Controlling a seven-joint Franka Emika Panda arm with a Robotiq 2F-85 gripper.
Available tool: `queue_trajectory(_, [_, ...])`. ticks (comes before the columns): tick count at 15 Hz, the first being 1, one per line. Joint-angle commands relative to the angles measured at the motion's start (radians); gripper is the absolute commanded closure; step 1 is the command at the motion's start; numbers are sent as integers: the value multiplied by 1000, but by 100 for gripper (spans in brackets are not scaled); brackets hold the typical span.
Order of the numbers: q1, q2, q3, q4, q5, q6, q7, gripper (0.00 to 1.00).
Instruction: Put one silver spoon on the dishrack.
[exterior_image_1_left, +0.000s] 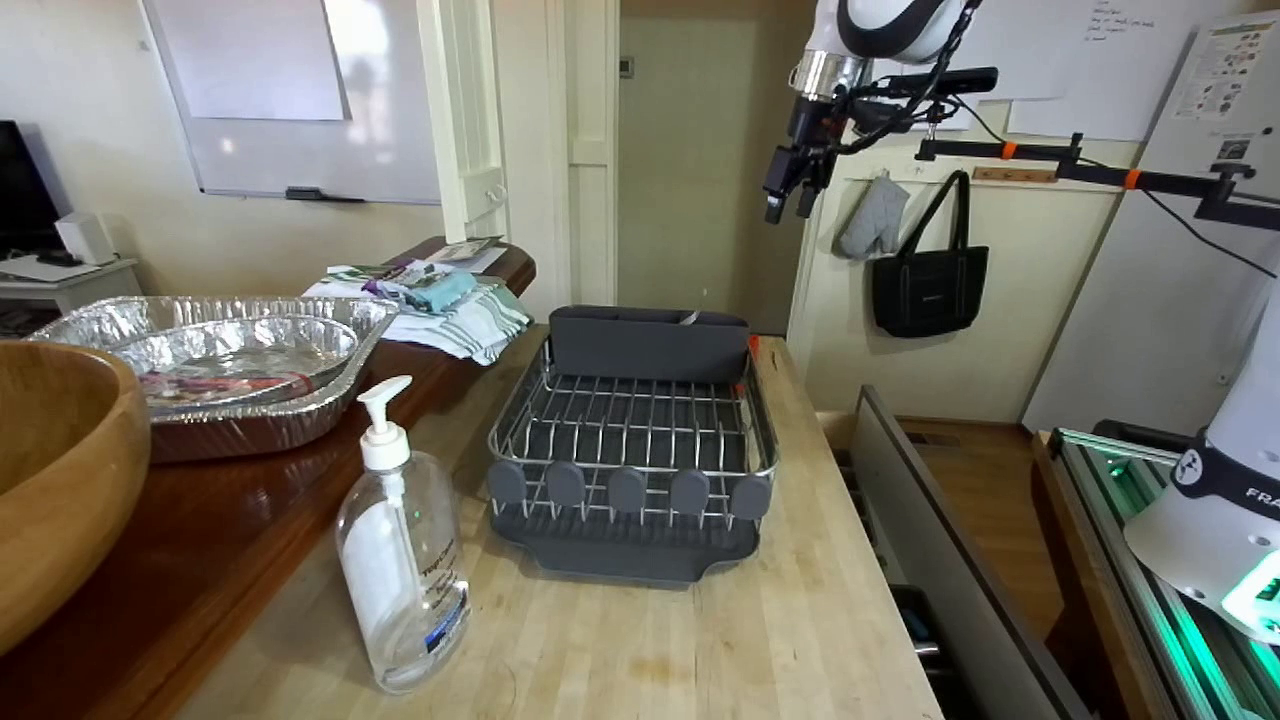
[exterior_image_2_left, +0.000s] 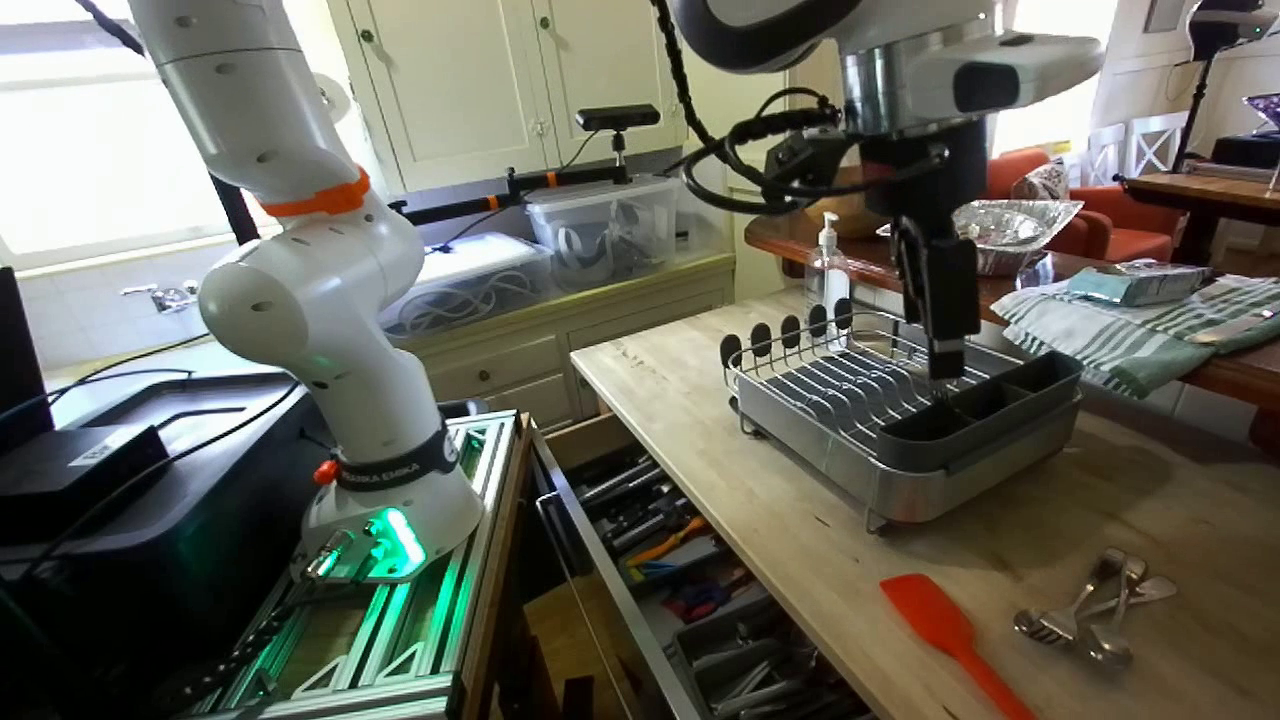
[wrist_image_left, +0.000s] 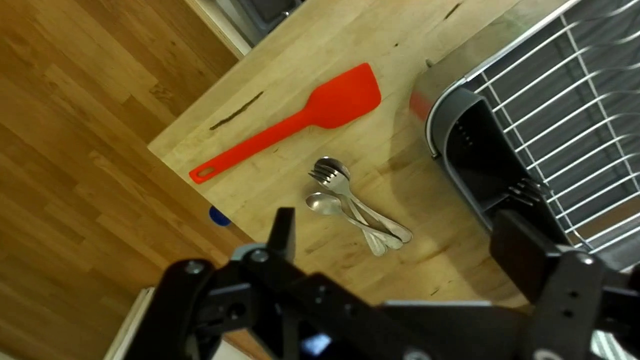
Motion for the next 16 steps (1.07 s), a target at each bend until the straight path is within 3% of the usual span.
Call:
queue_trajectory(1, [-8, 28, -1, 21, 9, -1, -4, 0])
queue_trajectory(11, [-25, 144, -14, 116, -26, 36, 10, 0])
queue_trajectory(16, [-52, 262, -16, 214, -6, 33, -91, 0])
